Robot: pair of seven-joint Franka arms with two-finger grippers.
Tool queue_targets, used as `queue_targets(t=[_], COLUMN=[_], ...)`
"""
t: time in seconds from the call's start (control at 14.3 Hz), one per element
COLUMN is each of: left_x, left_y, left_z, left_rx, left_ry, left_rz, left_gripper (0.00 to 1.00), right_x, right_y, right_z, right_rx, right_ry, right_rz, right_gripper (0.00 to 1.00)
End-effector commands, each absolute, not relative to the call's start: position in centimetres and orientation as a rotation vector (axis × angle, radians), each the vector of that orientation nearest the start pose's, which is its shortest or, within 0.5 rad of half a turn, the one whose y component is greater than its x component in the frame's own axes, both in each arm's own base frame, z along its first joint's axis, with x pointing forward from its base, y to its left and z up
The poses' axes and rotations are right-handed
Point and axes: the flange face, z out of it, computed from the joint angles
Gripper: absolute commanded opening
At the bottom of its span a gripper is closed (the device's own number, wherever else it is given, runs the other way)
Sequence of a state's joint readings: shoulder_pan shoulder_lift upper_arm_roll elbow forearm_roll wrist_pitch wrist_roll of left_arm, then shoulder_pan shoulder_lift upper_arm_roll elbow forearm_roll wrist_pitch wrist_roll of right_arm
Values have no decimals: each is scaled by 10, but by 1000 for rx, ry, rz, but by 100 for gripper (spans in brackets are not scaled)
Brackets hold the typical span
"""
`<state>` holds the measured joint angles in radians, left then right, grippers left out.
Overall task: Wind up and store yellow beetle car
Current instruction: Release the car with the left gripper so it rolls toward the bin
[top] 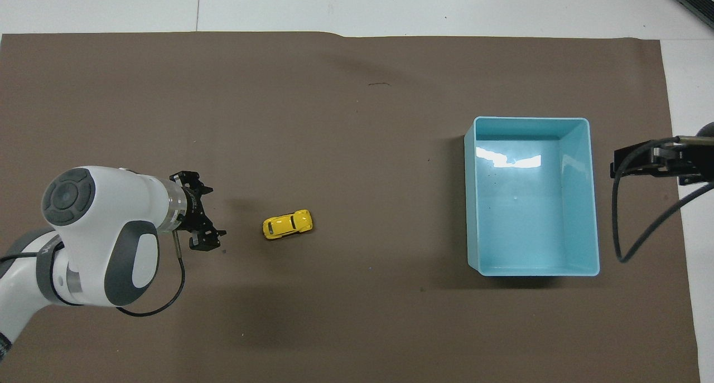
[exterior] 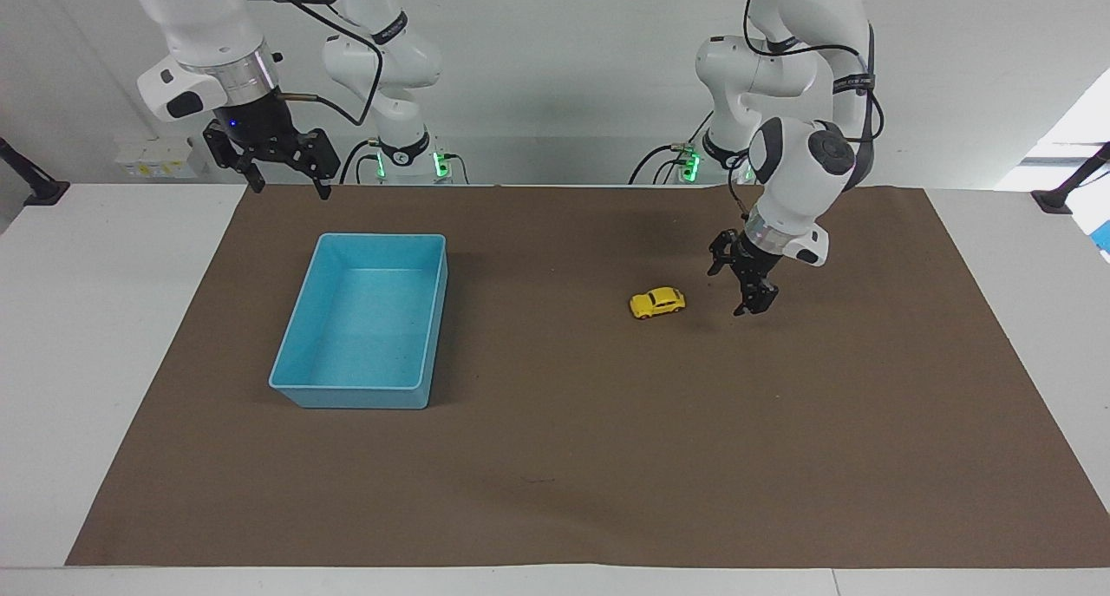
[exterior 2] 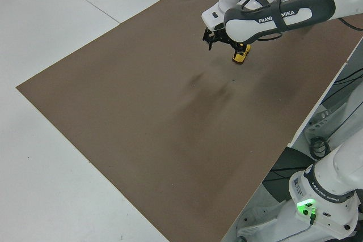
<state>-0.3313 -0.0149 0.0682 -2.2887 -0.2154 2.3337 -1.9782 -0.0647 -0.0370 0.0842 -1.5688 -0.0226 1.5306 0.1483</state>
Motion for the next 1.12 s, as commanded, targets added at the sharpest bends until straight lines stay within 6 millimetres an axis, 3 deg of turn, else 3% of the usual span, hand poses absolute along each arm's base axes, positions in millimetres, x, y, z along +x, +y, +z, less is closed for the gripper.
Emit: queue_targets(t=[0.0,0.7,1.05], left_x=[508,537,556], left_y=[-136,-140,-123], left_z=[364,408,453], left_rx=[1843,1984,2209], left_ry=[2410,2205,1947], left_rz=[-169,-68,-24], left_gripper=[100,100,100], right_x=[540,540,540], right_y=[7,7,7], right_z=[642,643,642], right_rx=[-3144,-3144,-3144], right_ry=[194,194,194], right_rz=[-3,-6,-3], right_gripper=[100,100,100])
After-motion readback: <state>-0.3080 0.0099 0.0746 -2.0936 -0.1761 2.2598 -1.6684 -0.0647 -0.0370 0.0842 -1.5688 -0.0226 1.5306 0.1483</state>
